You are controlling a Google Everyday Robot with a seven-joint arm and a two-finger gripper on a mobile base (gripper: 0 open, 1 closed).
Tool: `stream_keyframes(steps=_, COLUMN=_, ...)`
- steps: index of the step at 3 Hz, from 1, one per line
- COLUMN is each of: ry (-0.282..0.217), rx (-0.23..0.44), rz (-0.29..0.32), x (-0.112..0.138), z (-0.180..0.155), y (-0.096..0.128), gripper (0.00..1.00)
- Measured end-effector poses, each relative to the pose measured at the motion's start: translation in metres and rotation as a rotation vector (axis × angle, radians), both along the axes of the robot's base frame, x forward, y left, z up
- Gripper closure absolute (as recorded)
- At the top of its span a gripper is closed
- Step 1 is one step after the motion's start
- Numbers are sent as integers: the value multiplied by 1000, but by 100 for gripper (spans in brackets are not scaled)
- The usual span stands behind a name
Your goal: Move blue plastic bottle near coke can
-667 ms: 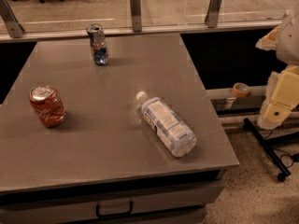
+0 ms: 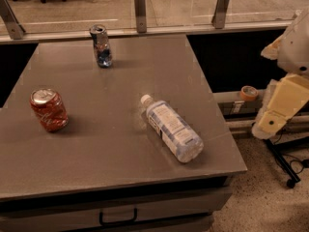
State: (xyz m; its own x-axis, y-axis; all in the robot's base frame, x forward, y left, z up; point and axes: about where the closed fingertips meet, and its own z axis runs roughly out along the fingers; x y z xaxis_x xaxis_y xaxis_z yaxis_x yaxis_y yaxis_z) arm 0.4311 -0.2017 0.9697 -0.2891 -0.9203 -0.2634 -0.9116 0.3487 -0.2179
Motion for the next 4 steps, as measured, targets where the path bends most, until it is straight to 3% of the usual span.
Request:
stream_keyframes(steps=1, ry=34, rx=109, rz=-127, x=-11, z=-17, y=33, gripper=0)
stream_keyframes(steps=2, ry=42, rx=150, rz=-226, x=-13, z=-38, y=69, gripper=0)
stream_keyframes(steps=3, ry=58, rx=173, rz=-294, x=-13, z=-42, y=72, gripper=0)
stream_keyframes(steps=4, ry=75, rx=169, rz=-272, x=-14, z=-43, y=75, gripper=0)
